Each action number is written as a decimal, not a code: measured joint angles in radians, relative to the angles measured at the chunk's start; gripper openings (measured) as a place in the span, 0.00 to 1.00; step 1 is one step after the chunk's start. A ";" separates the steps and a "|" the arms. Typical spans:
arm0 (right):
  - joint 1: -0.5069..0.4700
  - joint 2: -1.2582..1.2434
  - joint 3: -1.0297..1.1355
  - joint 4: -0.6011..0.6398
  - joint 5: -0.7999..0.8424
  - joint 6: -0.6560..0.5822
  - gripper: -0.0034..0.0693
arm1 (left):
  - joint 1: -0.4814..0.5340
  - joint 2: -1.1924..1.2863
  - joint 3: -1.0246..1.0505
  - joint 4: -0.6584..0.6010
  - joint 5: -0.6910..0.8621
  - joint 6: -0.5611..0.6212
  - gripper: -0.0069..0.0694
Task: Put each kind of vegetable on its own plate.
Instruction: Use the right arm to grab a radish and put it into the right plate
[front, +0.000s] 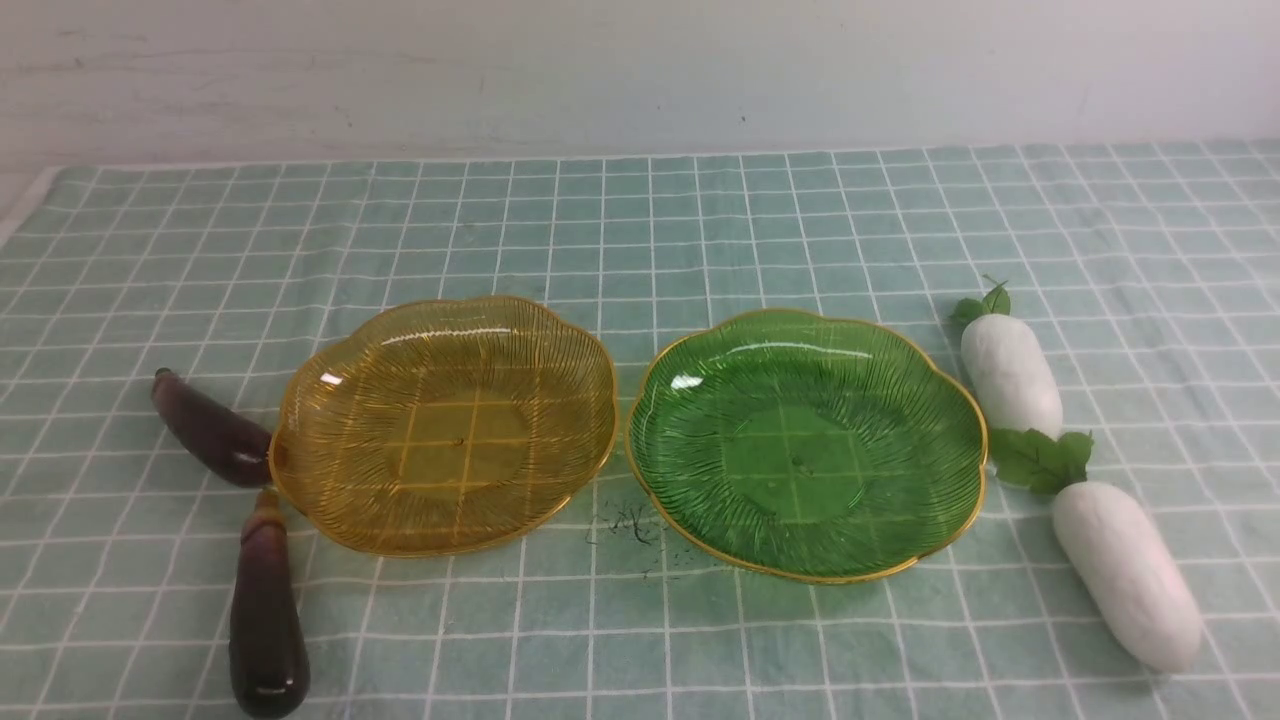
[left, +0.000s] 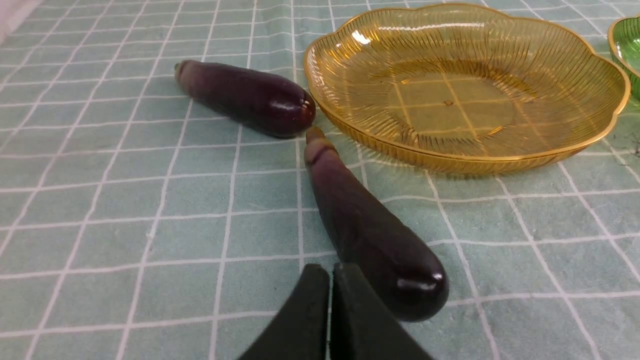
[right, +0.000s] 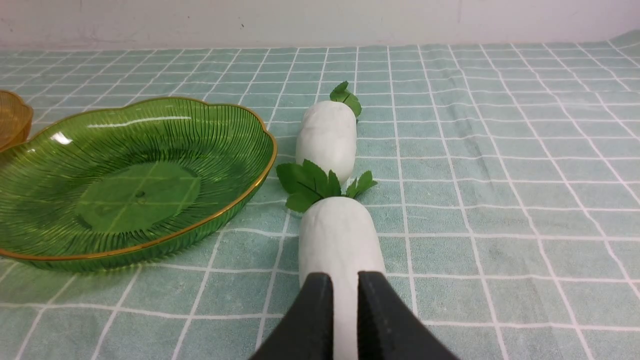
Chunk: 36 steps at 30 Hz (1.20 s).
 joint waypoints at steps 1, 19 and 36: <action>0.000 0.000 0.000 0.000 0.000 0.000 0.14 | 0.000 0.000 0.000 0.006 0.000 0.000 0.08; 0.000 0.000 0.000 0.000 0.000 0.000 0.14 | 0.000 0.000 0.001 0.011 0.000 0.000 0.08; 0.000 0.000 0.005 0.565 -0.146 0.243 0.14 | 0.000 0.000 0.004 -0.756 -0.079 -0.401 0.08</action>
